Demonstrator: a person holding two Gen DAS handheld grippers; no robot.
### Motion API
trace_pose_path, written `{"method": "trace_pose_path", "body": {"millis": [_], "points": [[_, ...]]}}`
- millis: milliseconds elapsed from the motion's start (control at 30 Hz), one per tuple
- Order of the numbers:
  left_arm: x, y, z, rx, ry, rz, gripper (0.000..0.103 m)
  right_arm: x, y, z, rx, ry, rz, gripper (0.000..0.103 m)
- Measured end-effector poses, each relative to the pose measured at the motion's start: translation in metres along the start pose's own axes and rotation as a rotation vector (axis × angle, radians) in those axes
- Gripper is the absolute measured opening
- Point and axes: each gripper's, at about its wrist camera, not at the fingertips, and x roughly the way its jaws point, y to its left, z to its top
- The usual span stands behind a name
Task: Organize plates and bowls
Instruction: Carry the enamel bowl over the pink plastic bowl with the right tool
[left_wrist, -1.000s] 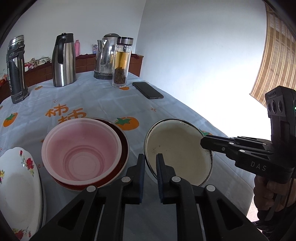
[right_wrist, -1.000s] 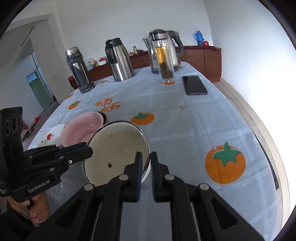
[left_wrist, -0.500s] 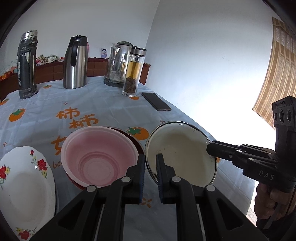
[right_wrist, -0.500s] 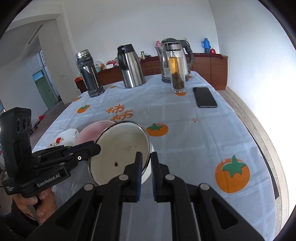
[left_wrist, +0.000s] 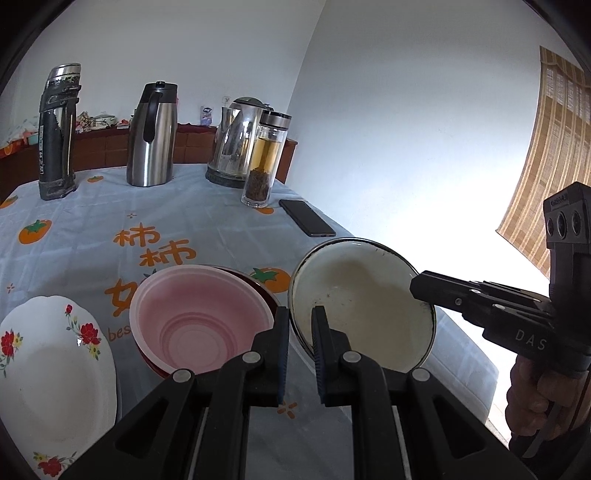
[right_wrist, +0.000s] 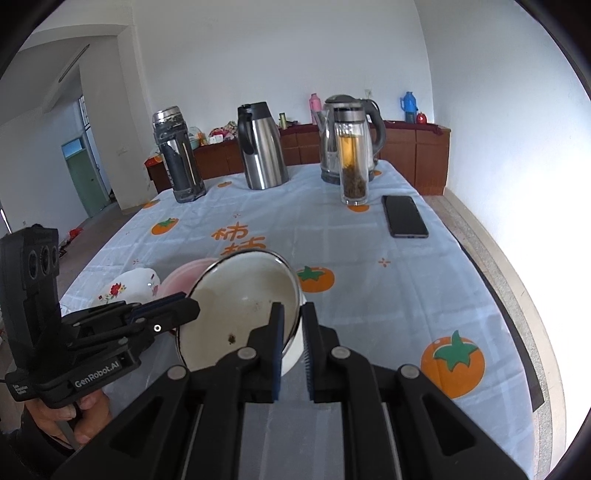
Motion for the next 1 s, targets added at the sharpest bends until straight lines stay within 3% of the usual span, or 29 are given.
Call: {"method": "trace_pose_path", "body": {"millis": [467,1000], "points": [[-0.017,0.037,0.014,-0.103,-0.081,0.055,0.013,0.015,0.034,0.027,-0.070,-0.019,0.041,0.011],[-0.024,0.066,0.017,-0.167,-0.115,0.120,0.013,0.061,0.051,0.024,-0.087,0.068,0.076,0.011]]}}
